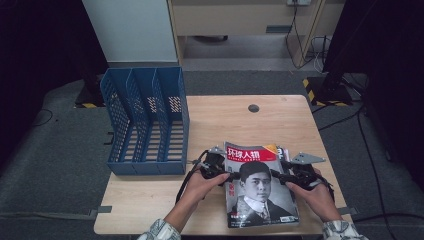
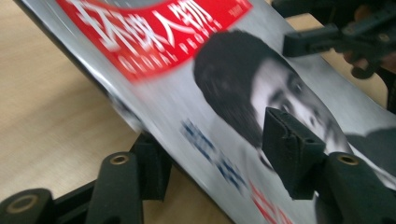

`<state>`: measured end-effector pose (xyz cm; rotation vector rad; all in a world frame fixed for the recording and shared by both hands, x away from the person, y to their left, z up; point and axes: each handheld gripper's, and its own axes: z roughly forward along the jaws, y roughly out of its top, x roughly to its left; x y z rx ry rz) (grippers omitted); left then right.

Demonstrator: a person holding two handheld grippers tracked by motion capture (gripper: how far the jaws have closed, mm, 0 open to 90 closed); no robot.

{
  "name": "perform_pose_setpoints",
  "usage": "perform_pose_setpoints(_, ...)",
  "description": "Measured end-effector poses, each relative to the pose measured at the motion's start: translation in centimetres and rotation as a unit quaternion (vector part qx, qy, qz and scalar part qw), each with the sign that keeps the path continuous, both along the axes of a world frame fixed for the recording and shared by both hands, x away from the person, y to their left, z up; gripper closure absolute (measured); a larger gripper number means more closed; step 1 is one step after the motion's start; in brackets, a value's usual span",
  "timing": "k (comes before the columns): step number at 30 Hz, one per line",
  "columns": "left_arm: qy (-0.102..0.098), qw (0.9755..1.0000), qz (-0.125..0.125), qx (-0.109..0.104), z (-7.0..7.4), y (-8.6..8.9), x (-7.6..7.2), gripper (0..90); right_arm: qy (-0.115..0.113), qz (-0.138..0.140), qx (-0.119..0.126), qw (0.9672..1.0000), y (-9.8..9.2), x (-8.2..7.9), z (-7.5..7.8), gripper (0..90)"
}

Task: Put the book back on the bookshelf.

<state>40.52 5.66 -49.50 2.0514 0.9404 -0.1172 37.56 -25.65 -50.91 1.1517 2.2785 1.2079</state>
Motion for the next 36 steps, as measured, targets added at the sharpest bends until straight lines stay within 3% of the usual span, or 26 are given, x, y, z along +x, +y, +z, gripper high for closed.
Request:
perform_pose_setpoints(7,0.023,0.9997,0.000,0.010,-0.5,-0.5,1.5,49.4,-0.005,0.011,-0.006,0.9999,0.2,-0.1,0.0,47.1)
perform_pose_setpoints(12,0.035,0.9992,0.013,-0.014,-0.6,0.1,1.9,60.5,-0.005,0.017,-0.008,0.9998,0.7,-0.2,0.0,46.9)
perform_pose_setpoints(18,0.043,0.9987,0.015,-0.023,-0.2,0.3,2.0,72.8,0.013,-0.002,-0.004,0.9999,1.3,0.9,0.2,32.7)
perform_pose_setpoints(22,0.038,0.9992,0.010,-0.005,0.0,0.1,2.1,71.6,0.017,-0.009,-0.008,0.9998,2.1,1.9,0.2,31.5)
perform_pose_setpoints(25,0.037,0.9992,0.014,0.006,0.1,0.1,2.4,65.6,0.007,-0.008,-0.015,0.9998,2.2,1.8,0.1,33.5)
perform_pose_setpoints(27,0.044,0.9987,0.027,0.000,0.2,0.2,2.8,56.5,0.006,-0.009,-0.015,0.9998,2.2,1.7,0.1,34.2)
perform_pose_setpoints(31,0.063,0.9972,0.031,-0.026,0.2,0.4,3.7,56.6,0.000,-0.002,-0.015,0.9999,2.4,1.5,0.0,35.4)
perform_pose_setpoints(36,0.068,0.9972,0.026,-0.017,0.2,0.0,4.4,62.1,-0.004,0.009,-0.010,0.9999,3.0,1.4,-0.2,36.3)
